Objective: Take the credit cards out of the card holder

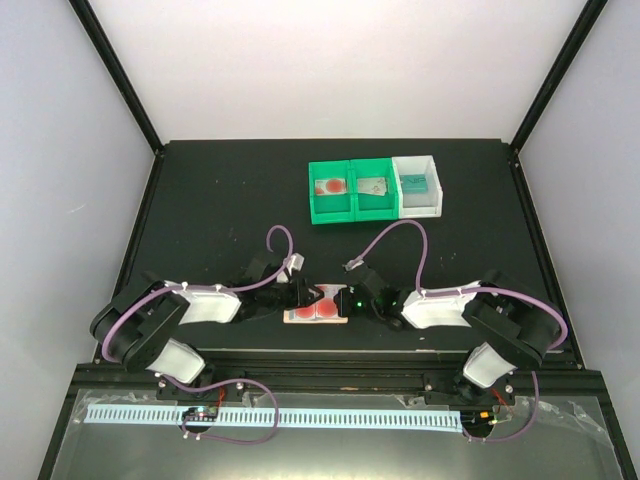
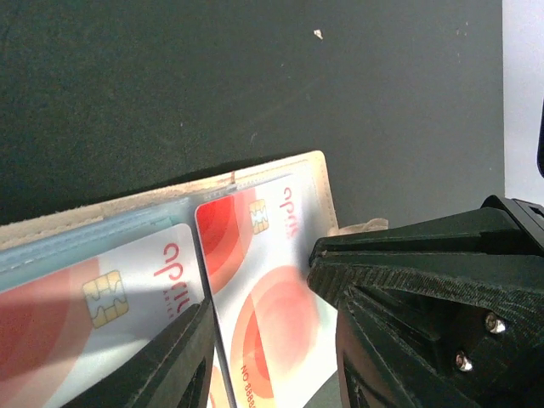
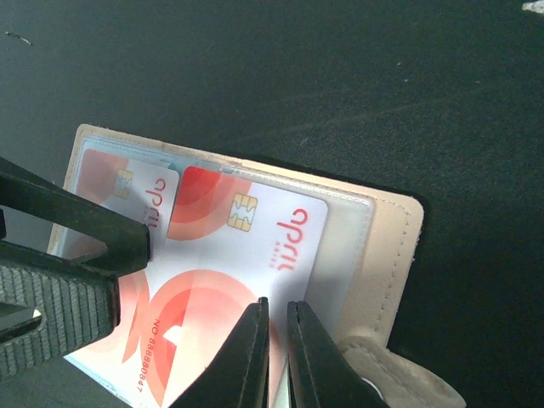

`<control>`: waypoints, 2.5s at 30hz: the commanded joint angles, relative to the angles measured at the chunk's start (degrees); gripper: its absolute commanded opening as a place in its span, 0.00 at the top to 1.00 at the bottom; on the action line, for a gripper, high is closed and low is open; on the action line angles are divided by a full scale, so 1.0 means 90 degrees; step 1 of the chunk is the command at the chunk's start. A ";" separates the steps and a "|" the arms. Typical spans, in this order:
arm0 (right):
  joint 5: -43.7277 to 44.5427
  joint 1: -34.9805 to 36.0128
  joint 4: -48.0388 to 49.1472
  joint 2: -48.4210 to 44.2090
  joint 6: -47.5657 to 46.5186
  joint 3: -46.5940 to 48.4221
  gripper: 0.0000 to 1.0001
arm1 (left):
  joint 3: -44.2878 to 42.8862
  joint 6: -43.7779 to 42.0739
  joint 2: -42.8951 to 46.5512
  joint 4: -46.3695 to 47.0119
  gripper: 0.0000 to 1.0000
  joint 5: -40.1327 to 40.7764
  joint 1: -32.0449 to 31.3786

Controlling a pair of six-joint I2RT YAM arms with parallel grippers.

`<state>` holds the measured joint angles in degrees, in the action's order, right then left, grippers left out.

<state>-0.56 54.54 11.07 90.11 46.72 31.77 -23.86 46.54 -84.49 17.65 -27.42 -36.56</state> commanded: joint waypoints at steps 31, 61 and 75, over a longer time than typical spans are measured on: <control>-0.0134 -0.0006 -0.0645 -0.0234 0.0040 0.0008 0.85 | 0.0270 0.0222 0.0726 -0.0430 0.59 0.0428 -0.0026; -0.0644 -0.0009 0.0541 0.0653 0.0331 -0.0355 0.84 | 0.0843 0.0920 0.0187 0.1077 0.62 -0.0270 -0.0022; -0.0688 -0.0006 0.0625 0.0701 0.0278 -0.0390 0.83 | 0.0349 0.0124 0.0941 -0.1314 0.60 0.0799 -0.0019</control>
<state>-5.50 54.24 21.80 93.80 49.43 29.95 -19.05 49.82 -75.72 13.23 -23.46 -36.47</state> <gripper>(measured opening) 0.163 0.405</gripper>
